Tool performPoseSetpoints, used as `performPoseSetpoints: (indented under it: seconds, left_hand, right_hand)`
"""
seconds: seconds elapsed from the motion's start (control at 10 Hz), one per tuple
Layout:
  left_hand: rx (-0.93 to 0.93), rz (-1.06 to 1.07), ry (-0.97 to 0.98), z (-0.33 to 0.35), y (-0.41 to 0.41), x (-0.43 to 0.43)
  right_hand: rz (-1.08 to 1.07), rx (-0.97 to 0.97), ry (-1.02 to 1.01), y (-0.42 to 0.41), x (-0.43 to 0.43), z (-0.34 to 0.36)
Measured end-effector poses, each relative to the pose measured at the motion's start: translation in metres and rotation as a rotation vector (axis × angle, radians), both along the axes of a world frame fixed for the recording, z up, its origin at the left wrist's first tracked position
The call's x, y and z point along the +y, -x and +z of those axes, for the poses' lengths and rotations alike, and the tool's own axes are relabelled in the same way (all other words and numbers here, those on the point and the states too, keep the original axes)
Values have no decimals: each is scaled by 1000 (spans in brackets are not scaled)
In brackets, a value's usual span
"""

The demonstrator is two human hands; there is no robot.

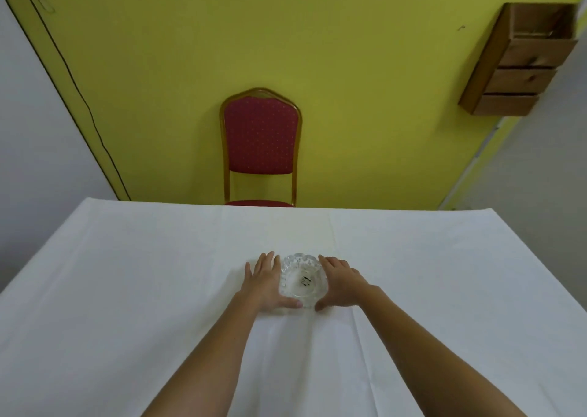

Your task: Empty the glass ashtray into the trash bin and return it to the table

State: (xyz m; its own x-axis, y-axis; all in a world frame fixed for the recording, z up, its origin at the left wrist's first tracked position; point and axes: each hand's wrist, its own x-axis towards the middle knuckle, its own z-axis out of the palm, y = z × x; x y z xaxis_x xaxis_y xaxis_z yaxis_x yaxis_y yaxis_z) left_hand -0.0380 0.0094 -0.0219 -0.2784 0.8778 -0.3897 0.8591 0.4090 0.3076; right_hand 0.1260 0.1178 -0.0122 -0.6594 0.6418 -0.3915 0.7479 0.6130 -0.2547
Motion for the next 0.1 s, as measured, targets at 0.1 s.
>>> performPoseSetpoints:
  seconds: [0.1]
  left_hand:
    - [22,11,-27,31,6,9]
  right_hand:
    - [-80,41,44,3,12,19]
